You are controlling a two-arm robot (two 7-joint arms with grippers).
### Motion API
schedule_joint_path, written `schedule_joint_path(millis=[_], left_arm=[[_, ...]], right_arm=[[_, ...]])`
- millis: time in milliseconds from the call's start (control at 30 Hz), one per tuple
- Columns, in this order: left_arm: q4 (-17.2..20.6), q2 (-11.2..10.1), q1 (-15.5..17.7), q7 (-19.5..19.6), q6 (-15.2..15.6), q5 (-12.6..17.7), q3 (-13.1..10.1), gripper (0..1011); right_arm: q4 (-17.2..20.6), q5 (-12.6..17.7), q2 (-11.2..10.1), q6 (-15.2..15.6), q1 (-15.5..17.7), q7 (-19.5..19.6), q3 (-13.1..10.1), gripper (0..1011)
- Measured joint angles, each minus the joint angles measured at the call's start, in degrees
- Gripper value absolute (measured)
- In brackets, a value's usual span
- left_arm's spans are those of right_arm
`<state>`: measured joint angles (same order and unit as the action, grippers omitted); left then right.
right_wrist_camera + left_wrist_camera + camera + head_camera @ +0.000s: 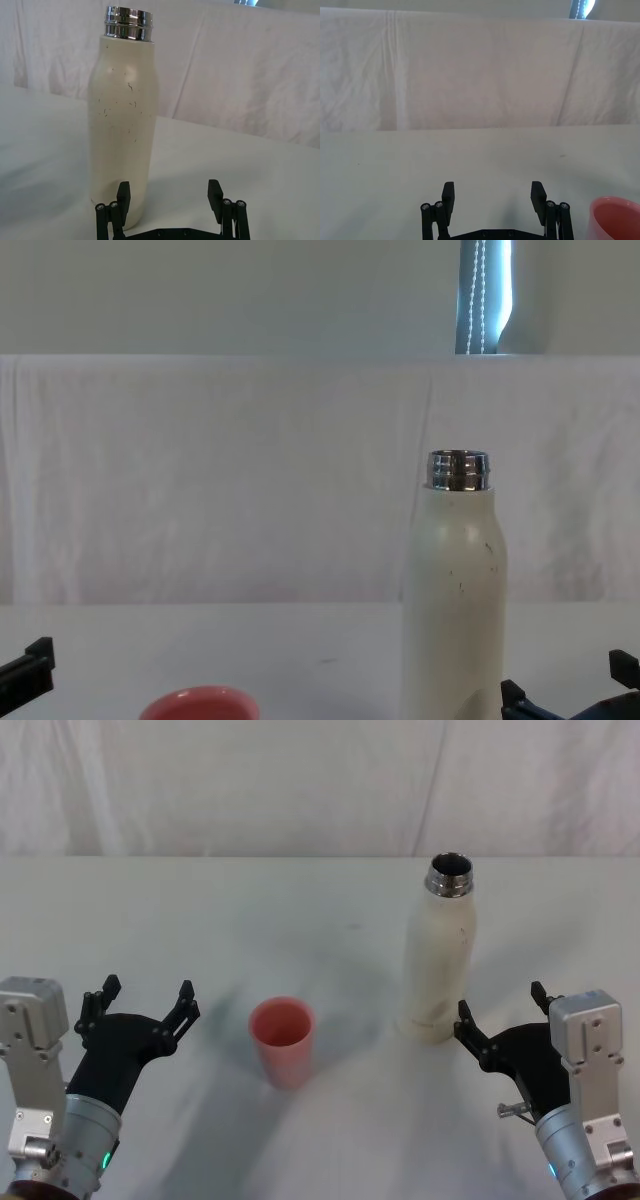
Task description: Grasp the thermos with one hand and pour water into the cup lid.
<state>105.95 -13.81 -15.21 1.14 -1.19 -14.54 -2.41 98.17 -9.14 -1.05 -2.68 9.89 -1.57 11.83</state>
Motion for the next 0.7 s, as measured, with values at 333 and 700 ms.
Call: schedule_joint_path(millis=[333, 700], left_arm=[[0.0, 0.0, 0.0, 0.0, 0.0, 0.0, 0.0, 1001], [0.0, 0.0, 0.0, 0.0, 0.0, 0.0, 0.0, 1001]], right_arm=[[0.0, 0.0, -0.1, 0.0, 0.0, 0.0, 0.0, 1001], [0.0, 0.0, -0.1, 0.0, 0.0, 0.0, 0.0, 1001]])
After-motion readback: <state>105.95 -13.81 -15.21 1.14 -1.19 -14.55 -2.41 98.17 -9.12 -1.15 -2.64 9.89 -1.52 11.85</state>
